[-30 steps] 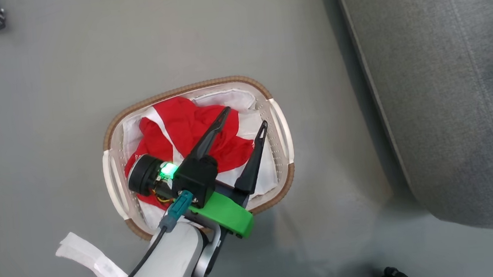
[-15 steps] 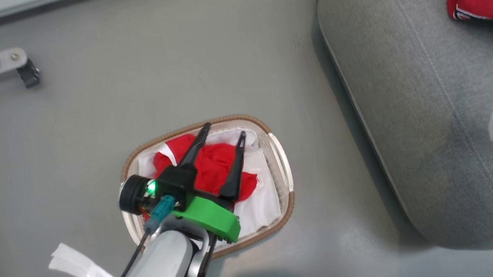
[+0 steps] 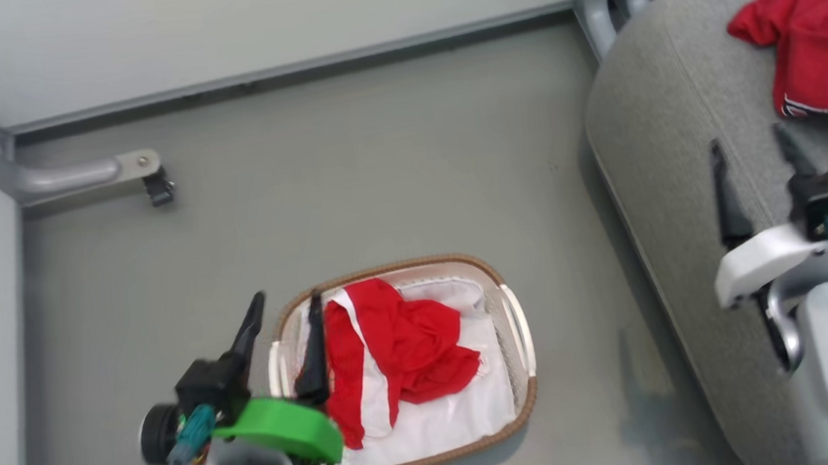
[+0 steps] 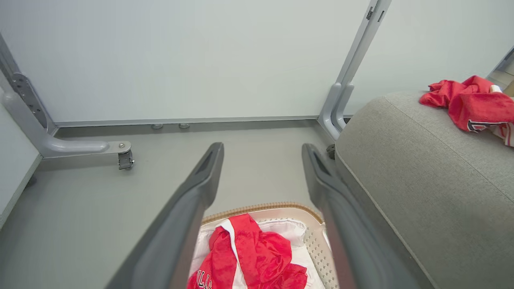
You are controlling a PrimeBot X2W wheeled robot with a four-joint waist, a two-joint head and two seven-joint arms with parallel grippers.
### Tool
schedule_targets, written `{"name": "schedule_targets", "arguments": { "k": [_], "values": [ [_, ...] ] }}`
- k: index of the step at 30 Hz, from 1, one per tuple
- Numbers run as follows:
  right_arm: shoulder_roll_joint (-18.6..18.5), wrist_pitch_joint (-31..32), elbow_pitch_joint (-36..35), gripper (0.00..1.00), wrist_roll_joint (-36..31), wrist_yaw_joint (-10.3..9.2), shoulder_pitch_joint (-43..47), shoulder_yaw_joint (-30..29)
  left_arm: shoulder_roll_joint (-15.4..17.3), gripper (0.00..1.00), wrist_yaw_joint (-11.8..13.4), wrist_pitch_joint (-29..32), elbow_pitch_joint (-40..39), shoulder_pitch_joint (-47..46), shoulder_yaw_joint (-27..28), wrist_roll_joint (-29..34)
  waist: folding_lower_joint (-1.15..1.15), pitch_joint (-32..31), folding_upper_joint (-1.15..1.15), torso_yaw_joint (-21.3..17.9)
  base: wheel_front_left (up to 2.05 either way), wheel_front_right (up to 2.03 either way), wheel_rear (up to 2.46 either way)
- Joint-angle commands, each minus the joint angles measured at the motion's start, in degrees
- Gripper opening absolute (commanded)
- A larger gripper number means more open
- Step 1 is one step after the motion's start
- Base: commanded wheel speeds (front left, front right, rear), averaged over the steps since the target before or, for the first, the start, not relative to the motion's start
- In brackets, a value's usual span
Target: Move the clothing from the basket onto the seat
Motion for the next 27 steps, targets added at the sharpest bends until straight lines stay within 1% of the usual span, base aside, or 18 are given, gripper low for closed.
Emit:
{"name": "schedule_targets", "arguments": {
  "k": [1, 7, 11, 13, 18, 27],
  "values": [
    [0.65, -0.27, -0.62, 1.00, 0.33, -0.08, 2.09, 0.81, -0.25, 1.00, 0.11, -0.16, -0.41, 2.40, 1.41, 0.75, 0.00, -3.40, 0.00, 3.11, 0.00, 0.00, 0.00],
    [3.25, -0.27, -4.27, 1.00, 1.48, -0.08, 8.28, 4.22, -1.32, 1.00, -0.59, -0.12, -1.98, 8.47, 7.02, 2.05, 0.00, -5.36, 0.00, 4.60, 0.00, 0.00, 0.00],
    [3.83, -0.27, -6.78, 1.00, 2.54, -0.08, 13.41, 5.71, -2.26, 1.00, -0.75, -0.12, -3.88, 12.14, 10.35, 3.17, 0.00, -6.67, 0.00, 5.23, 0.00, 0.00, 0.00],
    [3.92, -0.27, -7.56, 1.00, 5.08, -0.08, 15.31, 6.96, -2.70, 1.00, -1.08, -0.12, -4.62, 13.59, 11.41, 3.64, 0.00, -7.03, 0.00, 5.43, 0.00, 0.00, 0.00],
    [3.91, -0.28, -8.45, 1.00, 8.69, -0.08, 18.35, 8.21, -3.11, 1.00, -1.65, -0.12, -5.75, 15.59, 13.08, 4.72, 0.00, -8.07, 0.00, 5.65, 0.00, 0.00, 0.00],
    [3.93, -0.28, -8.81, 1.00, 10.07, -0.08, 19.88, 8.16, -3.39, 1.00, -2.67, -0.12, -6.23, 16.09, 13.72, 5.24, 0.00, -9.49, 0.00, 5.33, 0.00, 0.00, 0.00]
  ]
}}
